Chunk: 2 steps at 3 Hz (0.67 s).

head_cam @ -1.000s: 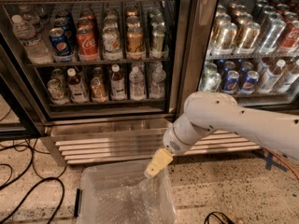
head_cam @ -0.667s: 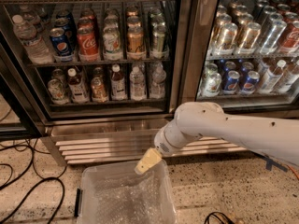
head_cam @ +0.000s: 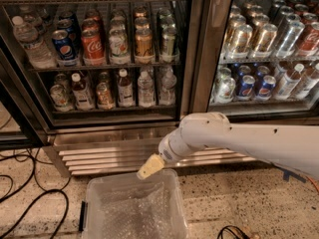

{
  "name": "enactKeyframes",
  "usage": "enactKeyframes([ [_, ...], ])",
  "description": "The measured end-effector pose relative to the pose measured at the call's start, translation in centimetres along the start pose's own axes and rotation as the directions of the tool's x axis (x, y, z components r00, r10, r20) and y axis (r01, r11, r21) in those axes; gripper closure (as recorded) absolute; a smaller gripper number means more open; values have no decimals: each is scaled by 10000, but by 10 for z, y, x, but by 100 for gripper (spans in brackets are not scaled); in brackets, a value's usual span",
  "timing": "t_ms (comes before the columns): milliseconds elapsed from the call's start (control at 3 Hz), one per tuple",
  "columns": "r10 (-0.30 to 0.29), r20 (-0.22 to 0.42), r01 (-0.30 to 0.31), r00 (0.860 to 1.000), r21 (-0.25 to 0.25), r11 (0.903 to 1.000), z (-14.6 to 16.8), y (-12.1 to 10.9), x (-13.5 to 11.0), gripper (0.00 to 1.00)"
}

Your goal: Pick blue plastic bottle from bottom shelf of fridge

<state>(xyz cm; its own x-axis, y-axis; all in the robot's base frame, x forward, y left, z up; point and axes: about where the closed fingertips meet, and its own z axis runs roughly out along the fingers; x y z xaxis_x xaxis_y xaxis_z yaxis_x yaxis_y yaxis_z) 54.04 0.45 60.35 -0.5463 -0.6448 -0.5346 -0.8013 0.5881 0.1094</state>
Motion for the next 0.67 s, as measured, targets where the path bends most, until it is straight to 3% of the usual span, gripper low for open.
enactKeyframes([
  [333,65,53,-65,10000,54,10000,27,7,1,0],
  [667,438,594,-478,9973,674,9966,60,-7,-11,0],
])
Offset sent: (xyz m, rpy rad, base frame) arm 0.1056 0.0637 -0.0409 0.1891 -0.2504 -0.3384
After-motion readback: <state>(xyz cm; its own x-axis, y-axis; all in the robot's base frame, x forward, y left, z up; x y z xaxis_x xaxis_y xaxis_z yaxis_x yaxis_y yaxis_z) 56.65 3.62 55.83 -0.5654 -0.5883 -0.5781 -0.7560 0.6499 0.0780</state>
